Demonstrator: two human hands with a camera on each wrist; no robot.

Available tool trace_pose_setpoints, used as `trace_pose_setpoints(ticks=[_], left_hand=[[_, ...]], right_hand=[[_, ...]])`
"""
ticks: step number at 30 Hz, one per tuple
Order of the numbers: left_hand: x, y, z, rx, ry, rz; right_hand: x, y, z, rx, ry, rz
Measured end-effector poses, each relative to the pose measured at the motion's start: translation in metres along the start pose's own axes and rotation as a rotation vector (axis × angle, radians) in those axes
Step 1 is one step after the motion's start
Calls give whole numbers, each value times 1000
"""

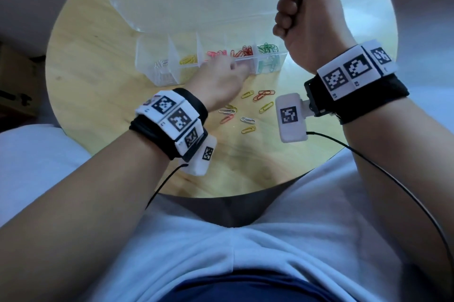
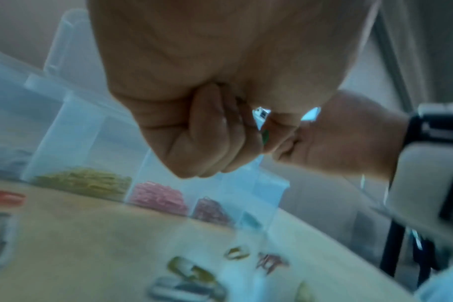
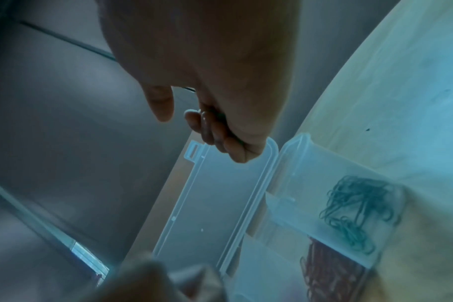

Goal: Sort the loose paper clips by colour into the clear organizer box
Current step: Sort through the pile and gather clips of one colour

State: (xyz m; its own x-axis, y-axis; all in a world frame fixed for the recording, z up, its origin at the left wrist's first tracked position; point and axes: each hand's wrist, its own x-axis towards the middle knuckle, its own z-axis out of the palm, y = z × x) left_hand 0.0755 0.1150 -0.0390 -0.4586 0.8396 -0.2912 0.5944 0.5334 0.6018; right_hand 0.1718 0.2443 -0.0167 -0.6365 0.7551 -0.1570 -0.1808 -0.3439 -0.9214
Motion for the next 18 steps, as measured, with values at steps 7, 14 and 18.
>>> trace_pose_setpoints(ticks=[7,14,18], left_hand=[[2,25,-25,-639,-17,-19],[28,60,-35,-783,8,-61],[41,75,-31,-770,11,-127]], right_hand=[[12,20,3,-377,43,-113],[9,9,-10,-267,162,-264],[5,-1,-21,-188,242,-299]])
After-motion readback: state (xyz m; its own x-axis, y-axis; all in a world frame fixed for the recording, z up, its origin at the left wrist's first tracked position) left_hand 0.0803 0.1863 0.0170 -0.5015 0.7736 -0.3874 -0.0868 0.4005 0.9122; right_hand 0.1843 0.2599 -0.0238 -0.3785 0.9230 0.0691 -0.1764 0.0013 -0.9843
